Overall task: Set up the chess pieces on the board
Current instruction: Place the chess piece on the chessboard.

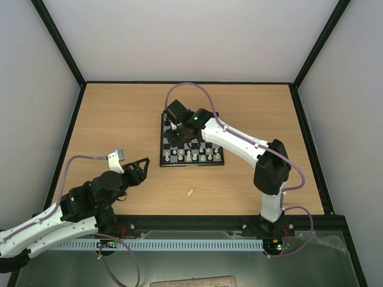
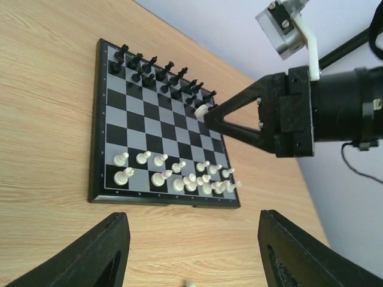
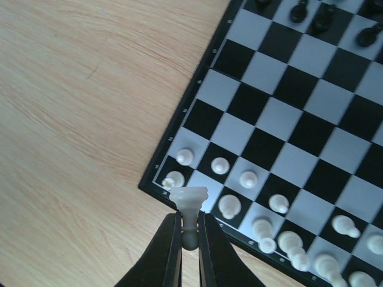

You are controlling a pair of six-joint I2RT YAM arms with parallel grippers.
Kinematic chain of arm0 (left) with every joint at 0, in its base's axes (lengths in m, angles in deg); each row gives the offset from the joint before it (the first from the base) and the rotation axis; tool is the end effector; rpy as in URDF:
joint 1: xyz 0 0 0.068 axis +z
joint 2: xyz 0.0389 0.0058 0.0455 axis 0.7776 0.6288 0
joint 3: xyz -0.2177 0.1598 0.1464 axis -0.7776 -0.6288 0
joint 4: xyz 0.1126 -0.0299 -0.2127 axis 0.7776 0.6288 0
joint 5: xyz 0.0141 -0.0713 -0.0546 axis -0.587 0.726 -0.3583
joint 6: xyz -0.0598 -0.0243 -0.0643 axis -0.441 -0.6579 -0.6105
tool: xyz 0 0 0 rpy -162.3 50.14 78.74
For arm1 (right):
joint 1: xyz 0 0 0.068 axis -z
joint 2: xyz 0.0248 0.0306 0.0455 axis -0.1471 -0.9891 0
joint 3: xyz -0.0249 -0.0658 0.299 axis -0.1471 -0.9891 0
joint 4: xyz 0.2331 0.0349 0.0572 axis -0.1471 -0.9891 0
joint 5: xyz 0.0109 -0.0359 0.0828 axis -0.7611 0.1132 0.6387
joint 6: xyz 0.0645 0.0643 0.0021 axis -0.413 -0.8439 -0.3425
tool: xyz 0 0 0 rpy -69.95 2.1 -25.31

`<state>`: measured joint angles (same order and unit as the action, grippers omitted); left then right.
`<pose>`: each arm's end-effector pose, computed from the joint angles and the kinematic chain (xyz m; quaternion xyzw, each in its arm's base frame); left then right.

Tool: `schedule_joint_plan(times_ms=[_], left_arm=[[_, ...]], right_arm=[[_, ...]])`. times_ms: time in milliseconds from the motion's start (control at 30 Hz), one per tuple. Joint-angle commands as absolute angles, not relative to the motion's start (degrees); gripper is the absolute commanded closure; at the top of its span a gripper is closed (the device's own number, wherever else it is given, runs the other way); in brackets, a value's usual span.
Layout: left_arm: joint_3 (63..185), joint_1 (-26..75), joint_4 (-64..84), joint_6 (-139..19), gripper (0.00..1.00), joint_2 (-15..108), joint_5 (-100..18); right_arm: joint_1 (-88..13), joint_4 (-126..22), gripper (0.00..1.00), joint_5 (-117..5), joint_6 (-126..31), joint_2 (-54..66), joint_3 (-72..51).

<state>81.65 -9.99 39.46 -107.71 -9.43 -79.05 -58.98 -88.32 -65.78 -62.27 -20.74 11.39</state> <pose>0.0779 -0.0568 0.2699 -0.1378 0.7814 -0.3911 0.4664 0.2879 0.3446 0.3039 -0.2252 0.9038 0.1995 0.3043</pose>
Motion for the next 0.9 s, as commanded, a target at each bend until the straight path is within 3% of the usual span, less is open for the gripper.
schedule_joint_plan(times_ms=[0,233,500,633,867], left_arm=[[86.0,-9.4,41.0,-103.0,0.38,-3.6,-79.7],[87.4,-2.0,40.1,-95.3,0.37,4.9,-74.5],[80.6,26.7,24.0,-86.9,0.41,21.7,-35.4],[79.7,28.5,20.6,-85.4,0.42,27.7,-33.4],[78.5,28.2,18.5,-85.7,0.38,27.9,-33.8]], right_arm=[[-57.8,-99.3,0.96,-71.0,-61.0,-21.9,14.7],[-55.1,-103.2,0.96,-74.0,-61.0,-18.8,13.5],[-50.7,-106.7,0.96,-71.4,-57.5,-23.3,15.9],[-49.3,-110.7,0.96,-70.7,-56.7,-27.2,20.6],[-48.7,-113.1,0.96,-67.8,-56.4,-32.6,26.1]])
